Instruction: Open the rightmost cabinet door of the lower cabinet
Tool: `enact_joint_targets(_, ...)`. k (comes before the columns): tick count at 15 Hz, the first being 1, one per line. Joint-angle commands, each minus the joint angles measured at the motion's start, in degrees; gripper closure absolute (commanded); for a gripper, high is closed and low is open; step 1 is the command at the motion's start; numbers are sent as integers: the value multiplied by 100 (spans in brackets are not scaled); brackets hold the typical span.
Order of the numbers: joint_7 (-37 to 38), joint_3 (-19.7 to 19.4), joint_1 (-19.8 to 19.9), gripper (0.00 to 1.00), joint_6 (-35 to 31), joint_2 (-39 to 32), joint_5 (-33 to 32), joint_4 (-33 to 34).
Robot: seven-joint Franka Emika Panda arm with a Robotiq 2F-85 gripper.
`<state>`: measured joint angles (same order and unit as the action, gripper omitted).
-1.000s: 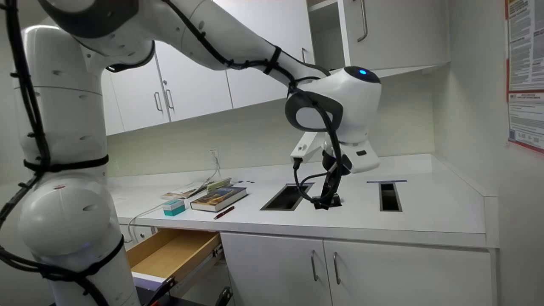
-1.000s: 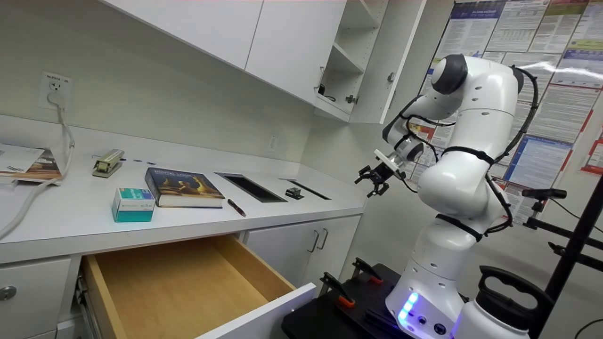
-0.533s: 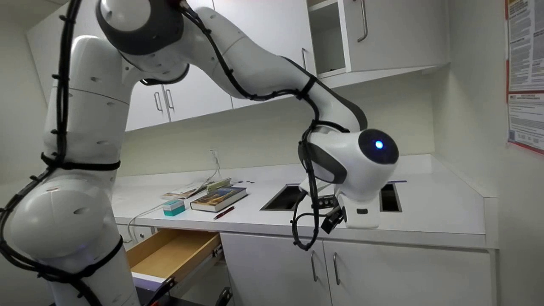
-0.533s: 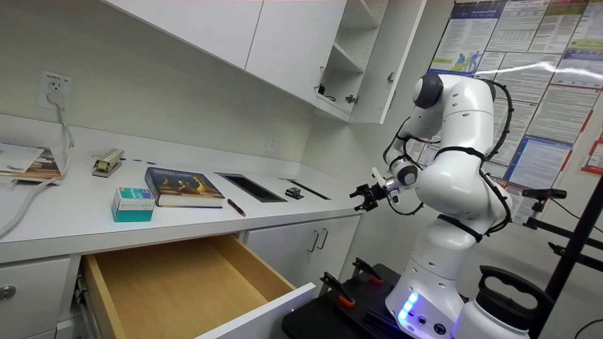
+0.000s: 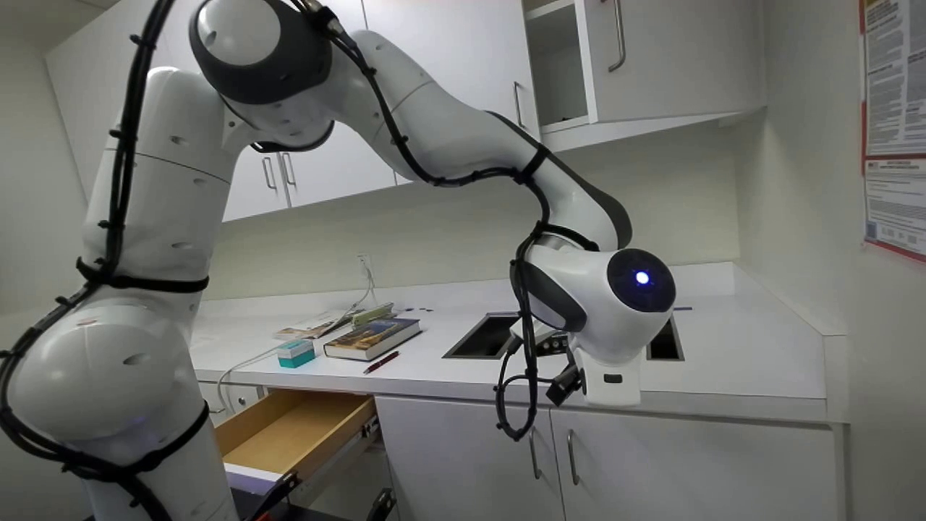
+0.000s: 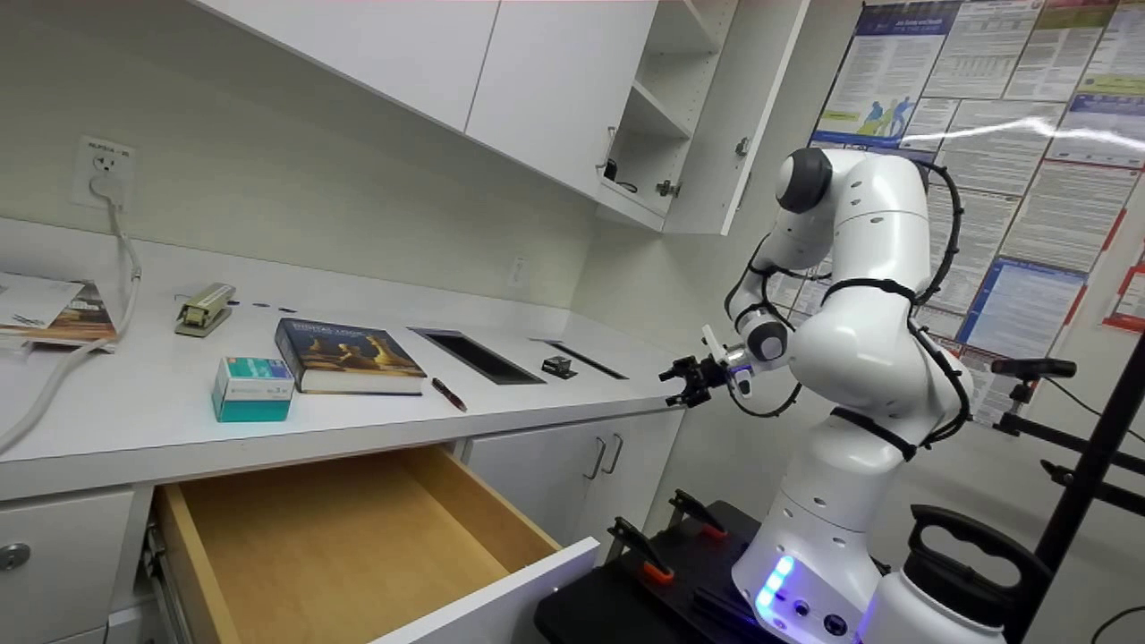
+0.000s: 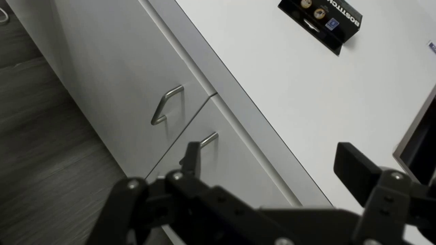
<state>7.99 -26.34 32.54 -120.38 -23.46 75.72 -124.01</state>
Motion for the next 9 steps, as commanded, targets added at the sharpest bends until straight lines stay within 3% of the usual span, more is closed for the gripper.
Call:
enact_joint_targets(1,283,-15,62,0,137,-91,55,-1)
enact_joint_targets(4,494,-24,314,0,426,-345,243,-55)
enact_joint_targets(9,642,76,1072,0,1264,-1102,724,48)
